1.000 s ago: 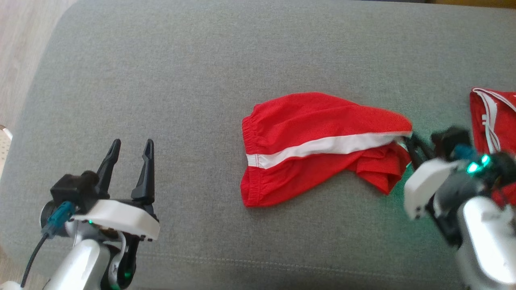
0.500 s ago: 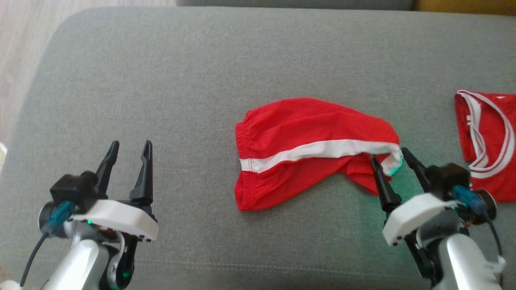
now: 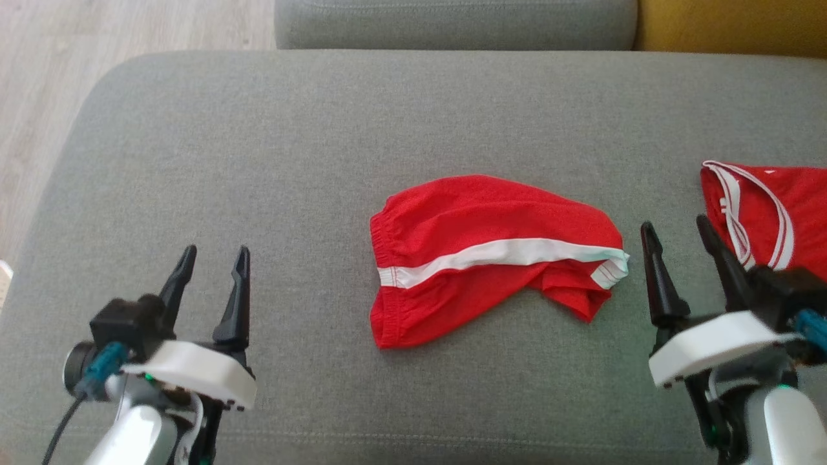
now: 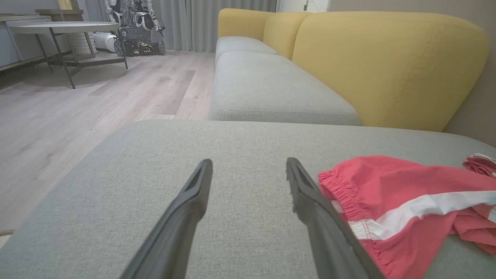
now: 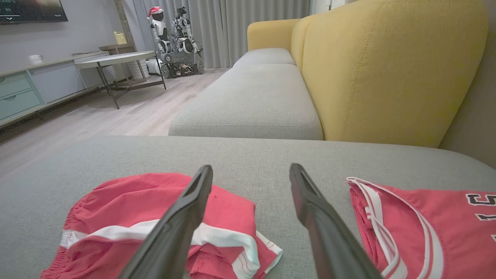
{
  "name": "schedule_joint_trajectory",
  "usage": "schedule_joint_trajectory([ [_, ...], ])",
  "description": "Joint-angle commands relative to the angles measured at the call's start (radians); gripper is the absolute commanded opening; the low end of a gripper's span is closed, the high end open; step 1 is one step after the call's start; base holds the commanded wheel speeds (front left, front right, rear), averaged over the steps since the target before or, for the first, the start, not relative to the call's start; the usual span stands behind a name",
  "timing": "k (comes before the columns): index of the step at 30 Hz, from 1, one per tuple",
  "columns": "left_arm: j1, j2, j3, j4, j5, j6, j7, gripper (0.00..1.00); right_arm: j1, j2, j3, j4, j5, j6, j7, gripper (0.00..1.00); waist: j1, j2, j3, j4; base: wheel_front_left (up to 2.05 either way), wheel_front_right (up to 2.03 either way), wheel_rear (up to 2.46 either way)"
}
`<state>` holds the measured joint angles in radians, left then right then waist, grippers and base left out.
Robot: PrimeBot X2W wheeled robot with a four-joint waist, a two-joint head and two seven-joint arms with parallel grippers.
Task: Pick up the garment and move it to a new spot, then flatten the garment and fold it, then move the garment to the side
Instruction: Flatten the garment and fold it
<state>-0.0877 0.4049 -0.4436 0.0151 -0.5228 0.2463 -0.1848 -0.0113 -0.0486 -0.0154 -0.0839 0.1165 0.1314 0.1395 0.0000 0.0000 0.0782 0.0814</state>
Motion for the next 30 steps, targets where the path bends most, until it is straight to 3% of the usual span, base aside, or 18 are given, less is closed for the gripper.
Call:
schedule_joint_trajectory([
  [1, -0.029, 0.033, 0.037, -0.041, 0.013, 0.008, 0.004, 1.00, -0.002, -0.002, 0.017, -0.044, 0.014, -0.001, -0.005, 1.00, 0.0000, 0.0000, -0.008, -0.002, 0.00, 0.00, 0.00],
  [21, -0.025, 0.045, 0.027, -0.076, 0.008, 0.020, 0.023, 1.00, 0.008, -0.002, 0.020, -0.062, 0.041, -0.001, 0.000, 1.00, 0.0000, 0.0000, -0.005, -0.006, 0.00, 0.00, 0.00],
  [30, -0.140, -0.017, -0.053, -0.051, -0.003, -0.060, 0.054, 1.00, -0.011, -0.002, 0.031, -0.061, 0.048, -0.001, 0.000, 1.00, 0.0000, 0.0000, 0.027, -0.023, 0.00, 0.00, 0.00],
])
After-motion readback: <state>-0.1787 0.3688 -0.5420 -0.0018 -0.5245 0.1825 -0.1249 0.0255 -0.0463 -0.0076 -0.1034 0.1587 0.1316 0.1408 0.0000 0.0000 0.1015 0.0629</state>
